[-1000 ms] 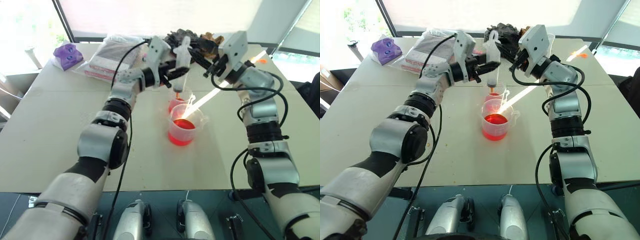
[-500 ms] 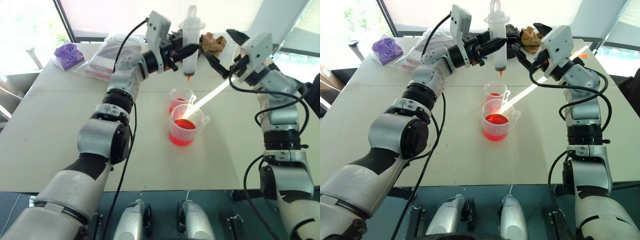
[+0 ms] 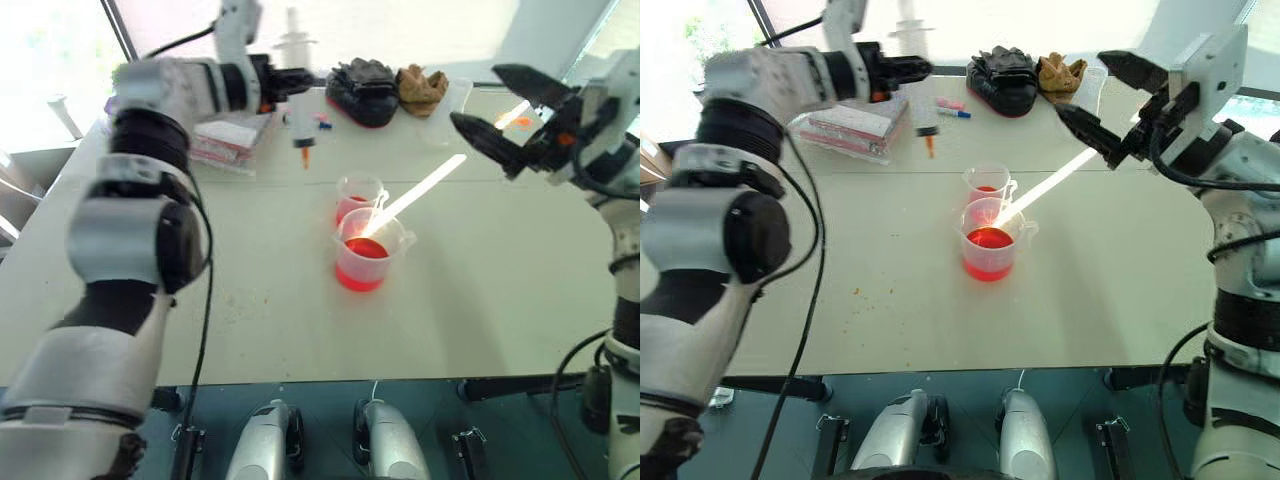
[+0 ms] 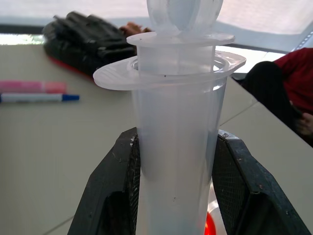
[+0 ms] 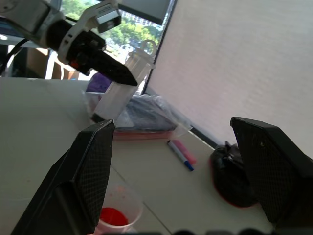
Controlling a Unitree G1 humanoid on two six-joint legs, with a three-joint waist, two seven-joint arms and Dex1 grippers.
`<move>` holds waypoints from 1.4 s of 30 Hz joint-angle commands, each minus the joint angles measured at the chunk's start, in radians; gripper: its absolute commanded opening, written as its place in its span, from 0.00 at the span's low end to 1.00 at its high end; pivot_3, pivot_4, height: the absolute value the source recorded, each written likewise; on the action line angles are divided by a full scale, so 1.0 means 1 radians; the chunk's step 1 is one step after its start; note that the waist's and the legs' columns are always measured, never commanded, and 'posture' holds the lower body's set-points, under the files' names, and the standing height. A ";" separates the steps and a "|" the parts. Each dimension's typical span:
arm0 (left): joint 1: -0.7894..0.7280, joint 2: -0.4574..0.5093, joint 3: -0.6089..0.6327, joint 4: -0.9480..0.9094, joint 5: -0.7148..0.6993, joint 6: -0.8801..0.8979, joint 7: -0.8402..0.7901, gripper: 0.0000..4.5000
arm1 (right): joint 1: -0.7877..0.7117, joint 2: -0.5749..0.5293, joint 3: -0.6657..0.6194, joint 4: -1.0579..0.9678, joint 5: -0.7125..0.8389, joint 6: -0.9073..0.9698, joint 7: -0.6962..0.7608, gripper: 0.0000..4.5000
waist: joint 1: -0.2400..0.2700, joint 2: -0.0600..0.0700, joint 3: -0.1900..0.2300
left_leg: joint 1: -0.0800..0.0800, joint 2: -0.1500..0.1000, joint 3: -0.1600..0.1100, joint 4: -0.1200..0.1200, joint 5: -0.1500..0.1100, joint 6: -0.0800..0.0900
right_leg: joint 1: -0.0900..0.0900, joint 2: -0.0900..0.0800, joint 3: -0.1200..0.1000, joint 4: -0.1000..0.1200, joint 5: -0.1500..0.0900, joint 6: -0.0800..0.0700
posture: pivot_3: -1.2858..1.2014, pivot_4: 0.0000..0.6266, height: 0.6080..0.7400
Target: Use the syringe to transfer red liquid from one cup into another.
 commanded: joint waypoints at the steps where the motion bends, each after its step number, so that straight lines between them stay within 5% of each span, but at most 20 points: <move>1: 0.042 0.073 -0.133 -0.137 0.012 0.312 -0.066 0.36 | 0.064 -0.076 -0.031 -0.168 0.190 0.157 0.071 0.87 | 0.004 0.000 0.000 | 0.000 0.000 -0.001 0.000 0.000 0.000 | 0.001 0.000 0.000 0.000 0.000 0.000 | 0.52 0.24 1.00; 6: 0.227 0.164 -0.257 -0.468 -0.108 0.647 -0.062 0.36 | 0.161 -0.112 0.005 -0.300 0.297 0.235 0.104 0.87 | 0.005 -0.001 0.000 | -0.001 0.000 -0.002 0.001 0.000 -0.002 | 0.000 -0.002 0.001 0.000 0.000 -0.001 | 0.52 0.24 1.00; 11: 0.432 0.192 -0.297 -0.670 -0.294 0.663 0.019 0.36 | 0.200 -0.072 0.105 -0.330 0.214 0.189 0.083 0.87 | 0.004 -0.001 0.000 | -0.002 -0.001 -0.003 0.001 0.001 -0.010 | -0.002 -0.006 0.002 0.000 -0.001 -0.004 | 0.52 0.24 1.00; 18: 0.518 0.149 -0.261 -0.679 -0.468 0.663 0.230 0.36 | 0.217 -0.019 0.168 -0.354 0.173 0.174 0.033 0.87 | 0.009 -0.001 0.000 | -0.003 -0.002 -0.003 0.001 0.002 -0.012 | -0.003 -0.007 0.002 0.001 -0.001 -0.005 | 0.52 0.24 1.00; 21: 0.537 0.143 -0.248 -0.672 -0.513 0.663 0.316 0.62 | 0.231 -0.012 0.165 -0.354 0.163 0.171 0.016 0.89 | 0.009 -0.001 0.000 | -0.002 -0.002 -0.003 0.001 0.002 -0.012 | -0.003 -0.007 0.002 0.001 -0.001 -0.005 | 0.52 0.24 1.00; 28: 0.563 0.139 -0.181 -0.740 -0.553 0.663 0.436 0.99 | 0.257 -0.007 0.159 -0.328 0.117 0.141 -0.002 0.89 | 0.015 -0.001 0.000 | -0.002 -0.002 -0.003 0.001 0.002 -0.013 | -0.003 -0.007 0.002 0.001 -0.001 -0.005 | 0.52 0.24 1.00; 33: 0.632 0.130 -0.116 -0.943 -0.460 0.507 0.469 1.00 | 0.272 0.006 0.140 -0.281 0.056 0.100 -0.023 0.89 | 0.024 -0.001 0.000 | -0.002 -0.002 -0.003 0.001 0.002 -0.013 | -0.003 -0.007 0.002 0.001 -0.001 -0.005 | 0.52 0.24 1.00; 35: 0.717 0.134 -0.040 -1.115 -0.420 0.236 0.420 1.00 | 0.282 0.010 0.091 -0.238 0.029 0.084 -0.053 0.89 | 0.025 0.000 0.000 | -0.002 -0.002 -0.003 0.001 0.003 -0.013 | -0.003 -0.007 0.001 0.001 -0.001 -0.005 | 0.52 0.24 1.00; 38: 0.815 0.100 0.125 -1.231 -0.481 0.172 0.427 1.00 | 0.302 0.019 0.023 -0.194 0.006 0.072 -0.099 0.89 | 0.026 0.000 0.000 | -0.002 -0.002 -0.002 -0.001 0.003 -0.014 | -0.003 -0.008 0.002 -0.001 0.000 -0.006 | 0.52 0.24 1.00; 42: 1.009 0.136 0.138 -1.416 -0.452 0.043 0.353 1.00 | 0.298 0.073 -0.058 -0.165 0.025 0.069 -0.186 0.89 | 0.024 0.001 -0.001 | 0.001 -0.003 -0.001 -0.004 0.003 -0.015 | -0.002 -0.008 0.002 -0.001 0.000 -0.006 | 0.52 0.24 1.00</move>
